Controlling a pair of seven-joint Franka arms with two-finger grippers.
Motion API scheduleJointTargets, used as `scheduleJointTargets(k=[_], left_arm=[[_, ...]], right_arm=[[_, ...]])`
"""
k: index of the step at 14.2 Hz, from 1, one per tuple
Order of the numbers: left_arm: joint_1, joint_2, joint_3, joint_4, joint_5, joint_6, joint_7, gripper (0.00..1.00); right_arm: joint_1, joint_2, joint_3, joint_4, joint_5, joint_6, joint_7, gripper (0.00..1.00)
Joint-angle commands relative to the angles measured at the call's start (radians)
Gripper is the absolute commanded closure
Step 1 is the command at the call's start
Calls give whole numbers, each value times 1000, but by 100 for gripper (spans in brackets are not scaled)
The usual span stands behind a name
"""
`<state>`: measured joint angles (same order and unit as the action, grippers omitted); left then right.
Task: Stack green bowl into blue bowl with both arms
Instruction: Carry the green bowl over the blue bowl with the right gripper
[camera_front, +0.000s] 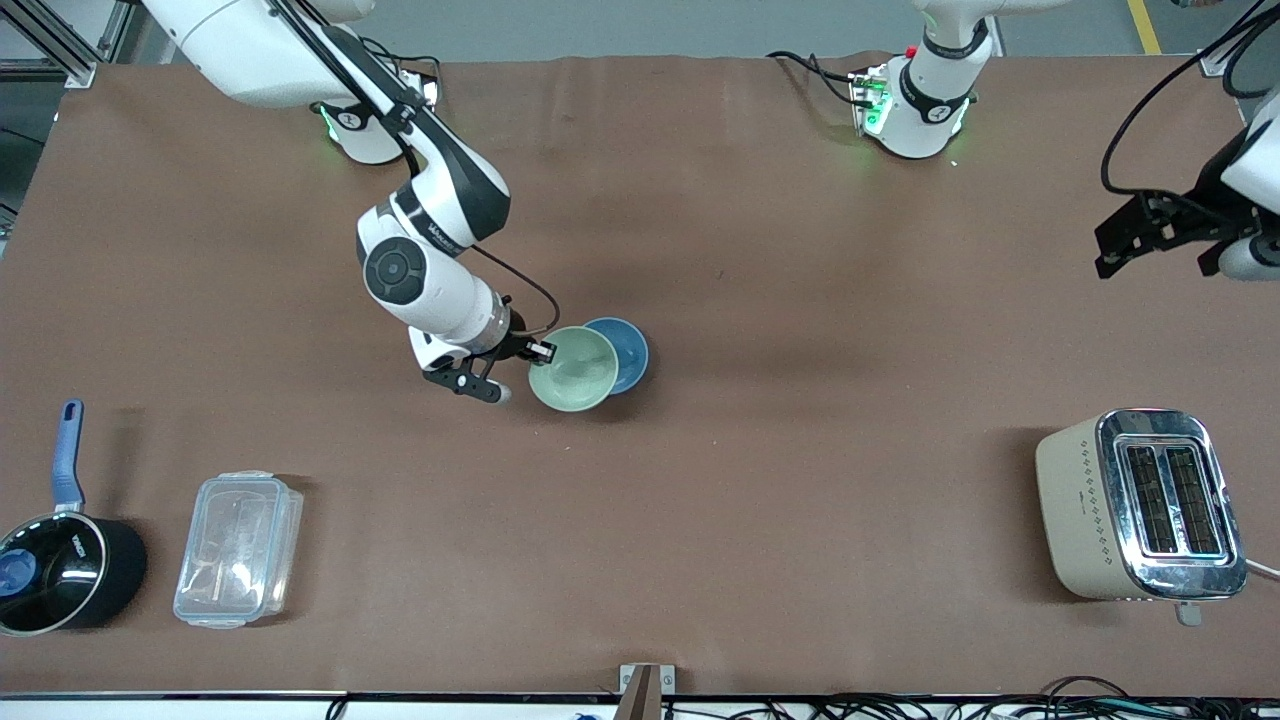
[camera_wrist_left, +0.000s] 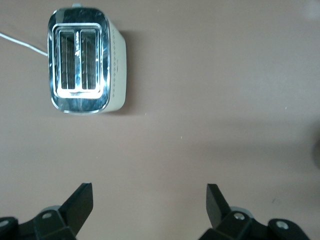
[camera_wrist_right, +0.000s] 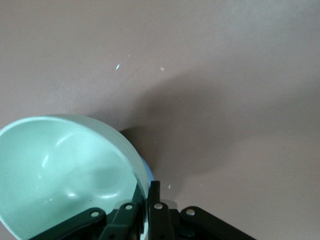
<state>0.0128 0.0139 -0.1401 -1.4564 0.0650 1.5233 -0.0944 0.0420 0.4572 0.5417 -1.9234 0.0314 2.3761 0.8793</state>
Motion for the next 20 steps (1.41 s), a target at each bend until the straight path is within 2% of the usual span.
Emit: scheduleJointTargets(k=[1, 5, 11, 16, 17, 18, 20], left_arm=[[-22, -63, 22, -96, -30, -6, 30, 0], [-27, -81, 22, -151, -33, -3, 45, 0], [-36, -63, 8, -136, -30, -2, 45, 0], [-36, -61, 10, -133, -30, -8, 47, 0], [-36, -60, 10, -133, -28, -8, 47, 0], [-36, -61, 10, -134, -30, -8, 47, 0], [-40, -54, 10, -128, -30, -6, 45, 0]], right_arm=[[7, 26, 37, 15, -28, -3, 44, 100], [22, 40, 46, 4, -42, 0, 44, 100], [30, 75, 46, 4, -84, 18, 46, 99], [35, 86, 46, 4, -84, 18, 46, 93], [35, 87, 46, 4, -84, 18, 46, 89], [35, 87, 46, 4, -84, 18, 47, 75], [32, 86, 47, 9, -82, 14, 55, 30]])
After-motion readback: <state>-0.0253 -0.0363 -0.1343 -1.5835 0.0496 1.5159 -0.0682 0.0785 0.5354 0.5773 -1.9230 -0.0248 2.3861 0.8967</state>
